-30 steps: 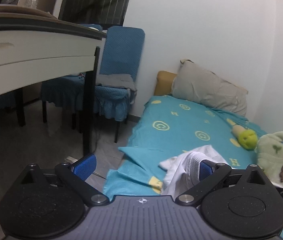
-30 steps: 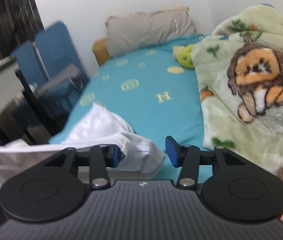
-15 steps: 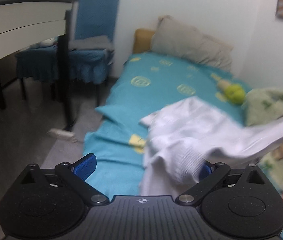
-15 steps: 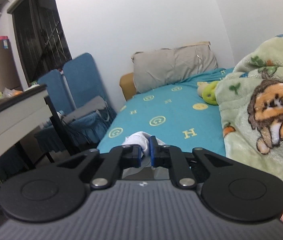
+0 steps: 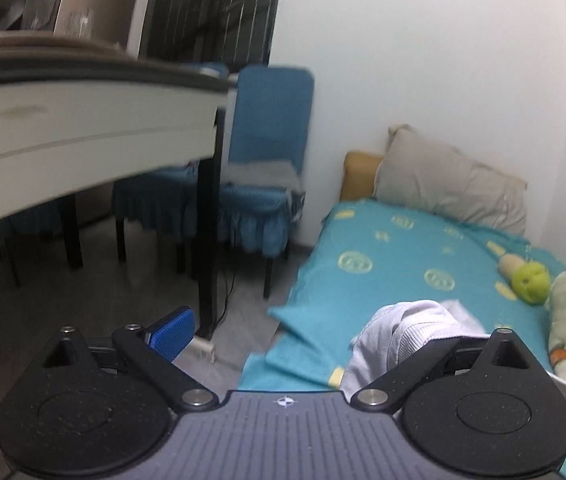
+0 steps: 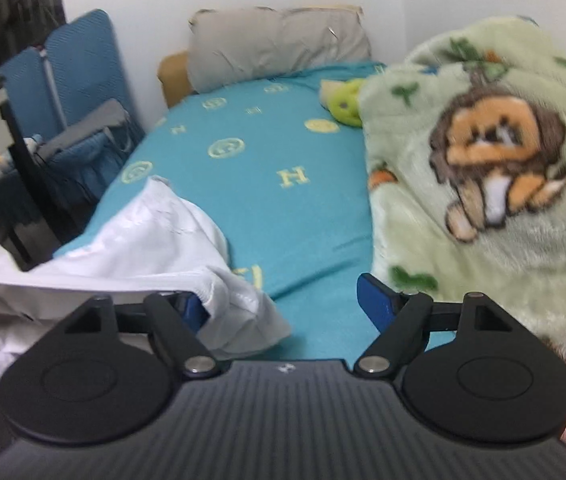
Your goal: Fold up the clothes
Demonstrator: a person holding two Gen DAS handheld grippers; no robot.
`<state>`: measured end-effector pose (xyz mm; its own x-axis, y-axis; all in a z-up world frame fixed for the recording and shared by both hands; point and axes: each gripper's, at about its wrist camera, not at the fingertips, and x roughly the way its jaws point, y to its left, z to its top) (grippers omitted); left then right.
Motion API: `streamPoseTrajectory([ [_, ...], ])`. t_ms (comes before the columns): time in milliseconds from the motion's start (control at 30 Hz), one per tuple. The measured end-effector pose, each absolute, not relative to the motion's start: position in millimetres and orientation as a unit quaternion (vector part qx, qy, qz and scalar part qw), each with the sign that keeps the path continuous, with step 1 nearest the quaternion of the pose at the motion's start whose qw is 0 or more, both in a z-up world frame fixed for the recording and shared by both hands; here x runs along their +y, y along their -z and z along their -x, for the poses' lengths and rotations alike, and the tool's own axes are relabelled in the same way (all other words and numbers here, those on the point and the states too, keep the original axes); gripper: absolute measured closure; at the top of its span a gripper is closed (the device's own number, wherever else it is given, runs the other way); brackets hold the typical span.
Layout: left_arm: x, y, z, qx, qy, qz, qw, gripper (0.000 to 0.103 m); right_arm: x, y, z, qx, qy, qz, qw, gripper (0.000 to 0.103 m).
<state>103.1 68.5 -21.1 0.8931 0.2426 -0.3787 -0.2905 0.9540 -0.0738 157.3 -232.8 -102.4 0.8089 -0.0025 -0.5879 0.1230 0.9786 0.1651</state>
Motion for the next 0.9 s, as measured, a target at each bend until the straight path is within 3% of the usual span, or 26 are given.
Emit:
streamPoseTrajectory([
  [200, 64, -26, -101, 0.11, -0.13, 0.084, 0.982, 0.003, -241, 30, -145, 0.195, 0.05, -0.11, 0.973, 0.026],
  [467, 64, -194, -81, -0.027, -0.094, 0.11, 0.989, 0.003, -241, -168, -96, 0.008, 0.031, -0.084, 0.996, 0.026],
  [700, 53, -345, -12, -0.126, -0.073, 0.04, 0.989, 0.001, -256, -306, -9, -0.069, 0.008, -0.085, 0.994, 0.026],
  [900, 47, -424, 63, -0.16, -0.071, 0.018, 0.984, 0.0, -260, -377, 68, -0.099, -0.014, -0.068, 0.993, 0.025],
])
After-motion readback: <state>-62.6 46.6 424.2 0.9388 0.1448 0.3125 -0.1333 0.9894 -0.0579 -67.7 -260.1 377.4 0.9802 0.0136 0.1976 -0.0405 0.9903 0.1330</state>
